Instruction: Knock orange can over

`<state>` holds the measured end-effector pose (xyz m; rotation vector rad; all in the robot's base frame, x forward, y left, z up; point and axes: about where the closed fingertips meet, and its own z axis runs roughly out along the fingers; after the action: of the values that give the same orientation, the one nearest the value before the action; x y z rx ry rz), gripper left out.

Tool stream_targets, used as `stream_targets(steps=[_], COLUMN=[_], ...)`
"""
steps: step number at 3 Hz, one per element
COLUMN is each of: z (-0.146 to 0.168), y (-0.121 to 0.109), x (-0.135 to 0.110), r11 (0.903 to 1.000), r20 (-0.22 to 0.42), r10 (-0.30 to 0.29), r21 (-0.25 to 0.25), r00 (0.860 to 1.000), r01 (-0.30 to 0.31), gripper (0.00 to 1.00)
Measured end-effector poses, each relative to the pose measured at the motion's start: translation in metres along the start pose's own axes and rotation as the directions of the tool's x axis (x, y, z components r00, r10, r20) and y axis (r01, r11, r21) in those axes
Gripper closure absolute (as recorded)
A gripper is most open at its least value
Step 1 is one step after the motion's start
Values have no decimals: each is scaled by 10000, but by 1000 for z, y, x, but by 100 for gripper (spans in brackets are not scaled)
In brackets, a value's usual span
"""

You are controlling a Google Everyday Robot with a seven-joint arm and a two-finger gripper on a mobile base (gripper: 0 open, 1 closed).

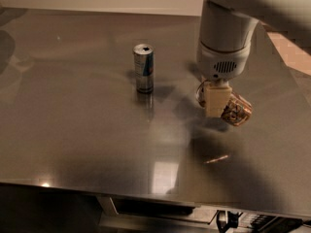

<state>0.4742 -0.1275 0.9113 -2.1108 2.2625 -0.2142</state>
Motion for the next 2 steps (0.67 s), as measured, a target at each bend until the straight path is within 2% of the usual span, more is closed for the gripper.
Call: stream_targets(steps=[1,2], z=[20,32], y=[9,18], x=[2,0], r11=[9976,9918], r20=[-485,-644], r10=[-519,-981], r21=[-486,-881], r00=[9975,9931], r01=[496,923], gripper=[82,59])
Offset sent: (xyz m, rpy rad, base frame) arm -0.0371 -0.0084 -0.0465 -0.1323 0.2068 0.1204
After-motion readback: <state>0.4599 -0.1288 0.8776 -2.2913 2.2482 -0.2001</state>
